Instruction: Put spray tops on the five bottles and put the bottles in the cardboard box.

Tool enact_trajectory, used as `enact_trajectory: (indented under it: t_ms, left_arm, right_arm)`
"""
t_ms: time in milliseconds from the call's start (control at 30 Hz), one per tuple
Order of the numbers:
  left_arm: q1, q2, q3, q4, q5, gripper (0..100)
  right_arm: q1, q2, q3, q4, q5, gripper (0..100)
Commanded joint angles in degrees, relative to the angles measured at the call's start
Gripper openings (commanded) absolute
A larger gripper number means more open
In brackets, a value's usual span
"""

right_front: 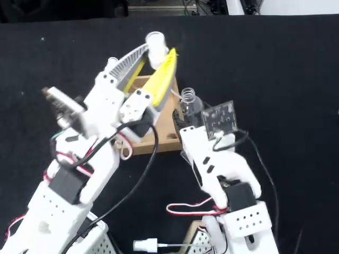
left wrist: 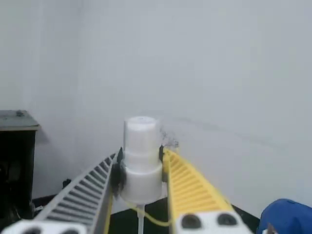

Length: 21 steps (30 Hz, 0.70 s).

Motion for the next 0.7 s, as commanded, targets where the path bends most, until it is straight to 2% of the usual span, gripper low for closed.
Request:
enact_trajectory:
  t_ms: [0, 267, 367, 667]
  left_arm:
    - [0.4, 1.9, -2.6, -1.1, 0.5, 5]
    - [0.4, 1.6, -2.9, -1.5, 0.5, 5]
    - [-1.3, -1.8, -2.9, -1.1, 0.9, 5]
    - [-0.3, -8.9, -0.2, -1.4, 1.0, 5]
  right_arm:
    - [-0.9, -4.8, 1.5, -3.1, 0.6, 1.1]
    - [-1.1, -6.0, 2.7, -3.3, 3.3, 1.1]
    - [-1.1, -6.0, 2.8, -3.3, 3.3, 1.1]
    - [-1.1, -5.9, 2.8, -3.2, 3.3, 1.1]
